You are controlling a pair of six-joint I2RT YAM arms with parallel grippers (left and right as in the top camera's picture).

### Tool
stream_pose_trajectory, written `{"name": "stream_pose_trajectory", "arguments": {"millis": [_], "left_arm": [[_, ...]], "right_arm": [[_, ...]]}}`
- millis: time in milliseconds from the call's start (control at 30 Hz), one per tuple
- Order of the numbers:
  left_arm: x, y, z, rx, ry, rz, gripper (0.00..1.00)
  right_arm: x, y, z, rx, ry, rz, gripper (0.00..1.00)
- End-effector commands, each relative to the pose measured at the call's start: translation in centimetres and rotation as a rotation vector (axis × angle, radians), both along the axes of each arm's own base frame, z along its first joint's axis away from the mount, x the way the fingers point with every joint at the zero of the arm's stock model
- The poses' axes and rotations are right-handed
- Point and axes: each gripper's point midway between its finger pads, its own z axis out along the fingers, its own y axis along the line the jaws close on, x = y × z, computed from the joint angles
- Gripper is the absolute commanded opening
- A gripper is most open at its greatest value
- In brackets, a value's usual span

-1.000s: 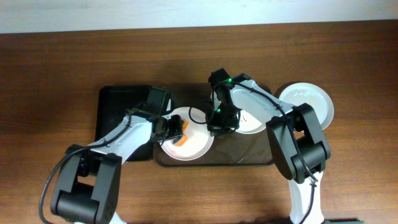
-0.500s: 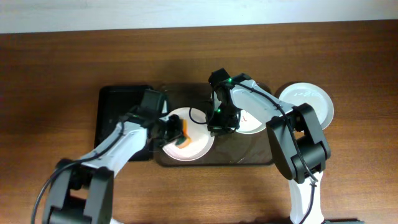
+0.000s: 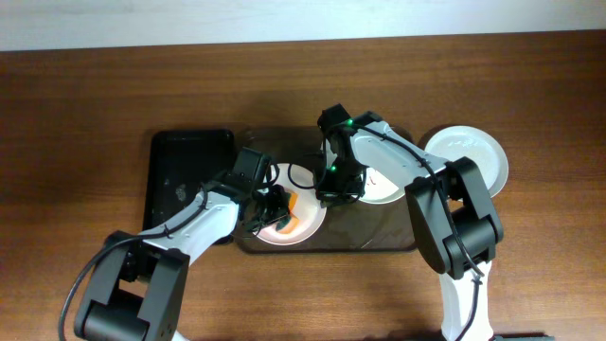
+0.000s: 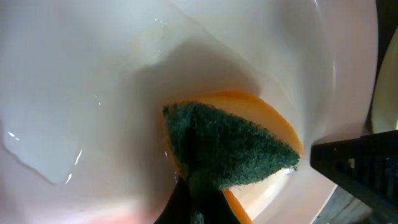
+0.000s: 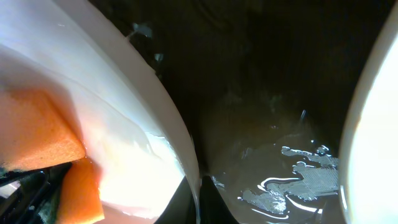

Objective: Clean dirty plates on tray and stack at the side
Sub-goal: 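Scrub the pink plate with the sponge in the left gripper, then return the sponge to the black tray with the left gripper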

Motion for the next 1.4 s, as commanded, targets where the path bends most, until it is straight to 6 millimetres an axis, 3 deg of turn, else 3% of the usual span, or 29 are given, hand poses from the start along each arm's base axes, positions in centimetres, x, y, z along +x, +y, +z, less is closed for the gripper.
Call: {"name": "stream_pose_trajectory", "arguments": {"millis": [0, 67, 133, 233, 300, 333, 433, 500, 600, 700, 767, 800, 833, 867, 1000, 1067, 1100, 1133, 1233, 1267, 1300, 1367], "left_arm": [[-0.1, 4.3, -2.0, 0.234, -0.043, 0.004, 0.0], [1.9, 6.4, 0.3, 0.305, -0.151, -0.01, 0.0], [2.5, 7.6, 1.6, 0.355, -0.198, 0.023, 0.0], [3.1, 7.7, 3.2, 0.379, -0.265, -0.045, 0.0], [4.2, 7.4, 7.2, 0.392, -0.39, -0.135, 0.0], [4.4, 7.6, 8.3, 0.39, -0.418, -0.13, 0.0], [4.3, 11.0, 10.6, 0.403, -0.438, -0.037, 0.0], [3.8, 13.8, 9.9, 0.438, -0.39, -0.062, 0.0], [3.1, 16.0, 6.9, 0.477, -0.304, -0.152, 0.0], [2.7, 15.4, 2.1, 0.45, -0.192, -0.246, 0.0], [2.5, 16.4, -0.3, 0.502, -0.128, -0.261, 0.0], [2.6, 16.8, -0.5, 0.522, -0.125, -0.257, 0.25], [3.1, 16.7, -0.4, 0.524, -0.146, -0.251, 0.71], [3.7, 16.7, -0.2, 0.524, -0.17, -0.245, 0.74], [5.4, 16.4, 0.1, 0.523, -0.24, -0.228, 0.68], [5.3, 16.4, -0.4, 0.521, -0.228, -0.231, 0.54], [5.5, 16.4, -0.4, 0.52, -0.236, -0.229, 0.17], [5.8, 16.3, -0.3, 0.521, -0.249, -0.225, 0.0], [7.1, 16.4, 1.0, 0.526, -0.277, -0.216, 0.0], [7.8, 16.3, 2.3, 0.527, -0.291, -0.213, 0.31], [7.6, 16.3, 2.5, 0.526, -0.282, -0.215, 0.76], [5.0, 16.5, 1.4, 0.519, -0.173, -0.245, 0.73]], "right_arm": [[-0.5, -1.1, -0.6, -0.051, 0.009, 0.003, 0.04], [-0.5, -1.2, -0.6, -0.052, 0.011, 0.003, 0.04], [-0.5, -1.2, -0.6, -0.052, 0.011, 0.003, 0.04], [-0.5, -1.2, -0.6, -0.052, 0.011, 0.003, 0.04], [-0.5, -1.2, -0.6, -0.052, 0.011, 0.003, 0.04], [-0.5, -1.2, -0.6, -0.052, 0.011, 0.003, 0.04], [-0.5, -1.2, -0.6, -0.051, 0.009, 0.006, 0.04], [-0.5, -1.2, -0.6, -0.051, 0.009, 0.006, 0.04], [-0.3, -1.1, -0.6, -0.048, 0.003, 0.006, 0.04], [-0.3, -1.1, -0.6, -0.048, 0.003, 0.006, 0.04], [-0.4, -1.1, -0.6, -0.048, 0.003, 0.006, 0.04], [-0.4, -1.1, -0.6, -0.048, 0.003, 0.006, 0.04], [-0.4, -1.1, -0.6, -0.048, 0.003, 0.006, 0.04], [-0.4, -1.1, -0.6, -0.048, 0.003, 0.006, 0.04], [-0.4, -1.1, -0.6, -0.048, 0.003, 0.006, 0.04], [-0.4, -1.1, -0.6, -0.048, 0.003, 0.006, 0.04], [-0.4, -1.1, -0.6, -0.048, 0.004, 0.006, 0.04], [-0.4, -1.1, -0.6, -0.048, 0.004, 0.006, 0.04], [-0.5, -1.2, -0.6, -0.051, 0.01, 0.006, 0.04], [-0.5, -1.2, -0.6, -0.051, 0.01, 0.006, 0.04], [-0.5, -1.2, -0.6, -0.051, 0.01, 0.006, 0.04], [-0.5, -1.2, -0.6, -0.051, 0.01, 0.006, 0.04]]}}
